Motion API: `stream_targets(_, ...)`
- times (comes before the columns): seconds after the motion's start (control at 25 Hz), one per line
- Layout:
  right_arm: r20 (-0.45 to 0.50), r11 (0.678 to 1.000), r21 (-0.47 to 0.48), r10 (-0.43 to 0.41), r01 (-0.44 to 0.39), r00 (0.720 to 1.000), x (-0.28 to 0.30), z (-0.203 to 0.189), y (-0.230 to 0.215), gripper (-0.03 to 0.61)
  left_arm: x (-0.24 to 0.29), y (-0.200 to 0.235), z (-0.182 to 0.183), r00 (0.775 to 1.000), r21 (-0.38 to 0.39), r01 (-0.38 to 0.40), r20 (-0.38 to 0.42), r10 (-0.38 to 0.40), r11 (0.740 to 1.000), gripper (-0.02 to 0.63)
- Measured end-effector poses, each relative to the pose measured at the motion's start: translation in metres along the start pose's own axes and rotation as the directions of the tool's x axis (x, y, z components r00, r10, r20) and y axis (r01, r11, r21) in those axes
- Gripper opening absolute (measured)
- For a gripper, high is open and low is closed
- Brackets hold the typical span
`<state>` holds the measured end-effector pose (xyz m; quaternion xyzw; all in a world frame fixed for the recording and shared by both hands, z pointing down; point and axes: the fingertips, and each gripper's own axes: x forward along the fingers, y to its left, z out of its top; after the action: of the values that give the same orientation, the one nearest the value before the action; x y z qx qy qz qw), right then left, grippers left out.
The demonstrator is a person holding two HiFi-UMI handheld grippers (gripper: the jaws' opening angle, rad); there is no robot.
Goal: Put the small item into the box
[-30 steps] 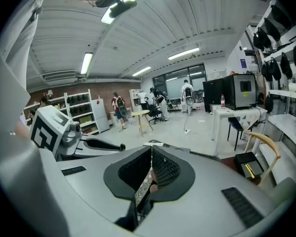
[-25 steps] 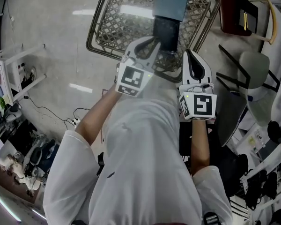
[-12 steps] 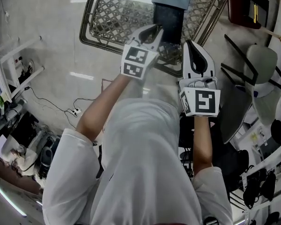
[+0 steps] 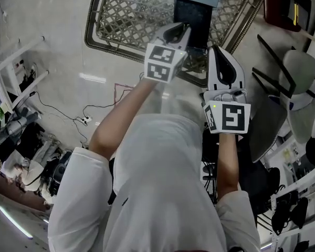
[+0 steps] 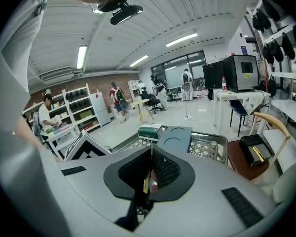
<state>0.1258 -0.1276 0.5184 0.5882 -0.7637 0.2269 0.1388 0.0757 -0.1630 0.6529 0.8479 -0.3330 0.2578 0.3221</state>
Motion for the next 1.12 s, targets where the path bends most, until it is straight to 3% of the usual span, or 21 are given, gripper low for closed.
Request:
stream_targets(0.16, -0.003, 1.0, 0.013, -0.005, 0.005, 1.0, 0.0, -0.003, -0.003, 0.003, 0.012, 0.001, -0.004, 0.999, -0.033, -0.024, -0.026, 0.023, 0.999, 0.049)
stream_targets(0.4, -0.013, 1.0, 0.026, -0.005, 0.005, 1.0, 0.005, -0.006, -0.008, 0.003, 0.036, 0.004, -0.022, 0.989, -0.122, -0.081, -0.133, 0.065, 0.989, 0.049)
stream_targets(1.12, -0.035, 0.997, 0.072, -0.006, 0.009, 0.999, 0.014, -0.014, -0.028, 0.003, 0.075, 0.008, -0.053, 0.953, -0.217, -0.175, -0.281, 0.11, 0.96, 0.049)
